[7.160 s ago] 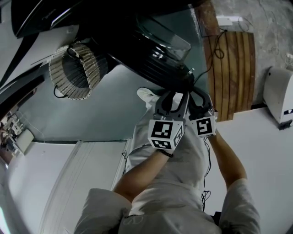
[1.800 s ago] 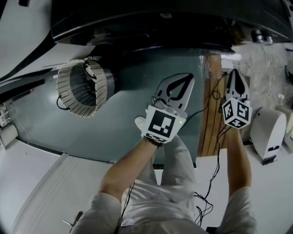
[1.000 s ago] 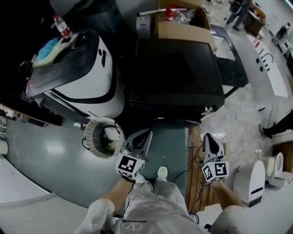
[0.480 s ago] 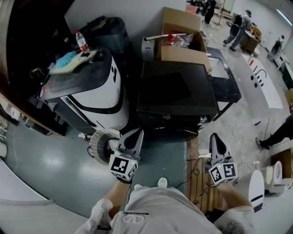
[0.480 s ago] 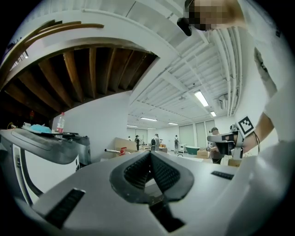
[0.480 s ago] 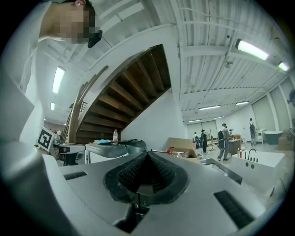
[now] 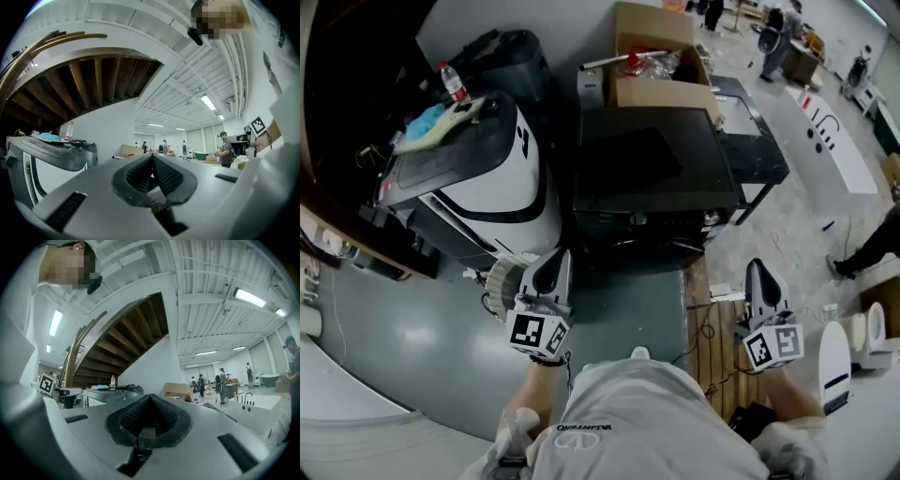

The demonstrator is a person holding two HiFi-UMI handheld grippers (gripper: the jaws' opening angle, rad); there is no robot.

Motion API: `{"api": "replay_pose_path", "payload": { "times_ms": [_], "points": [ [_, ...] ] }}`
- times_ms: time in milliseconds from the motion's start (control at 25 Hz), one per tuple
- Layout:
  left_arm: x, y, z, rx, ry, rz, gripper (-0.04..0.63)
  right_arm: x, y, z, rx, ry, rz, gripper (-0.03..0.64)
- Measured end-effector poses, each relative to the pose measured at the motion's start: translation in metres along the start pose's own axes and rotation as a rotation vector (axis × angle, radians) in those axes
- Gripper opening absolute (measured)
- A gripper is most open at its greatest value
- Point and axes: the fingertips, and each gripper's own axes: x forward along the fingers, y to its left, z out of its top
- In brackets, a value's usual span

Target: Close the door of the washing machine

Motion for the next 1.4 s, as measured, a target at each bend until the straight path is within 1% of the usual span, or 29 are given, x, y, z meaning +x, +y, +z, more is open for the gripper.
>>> {"api": "replay_pose_path", "payload": {
  "times_ms": [160,560,880,1400],
  "points": [
    [-0.001,-0.004,-0.003,-0.007,0.005,0.005,0.002,-0.006,-0.005,-0.003,0.014,-0.011,-0.019,0.011],
    [-0.006,-0.018,-0.003,0.007,0.011,-0.001,0.002,-0.011,-0.004,-0.007,0.010,-0.023,0.005,0.009],
    [-0.008,-0.021,-0.006,-0.001,0.020,0.010,0.002,-0.011,-0.009,-0.005,0.001,-0.030,0.015,0.009],
    [0.001,-0.030,-0.012,-0.013,0.032,-0.015,0.002,-0.006,-0.017,-0.003,-0.033,-0.025,0.025,0.009]
  ]
}}
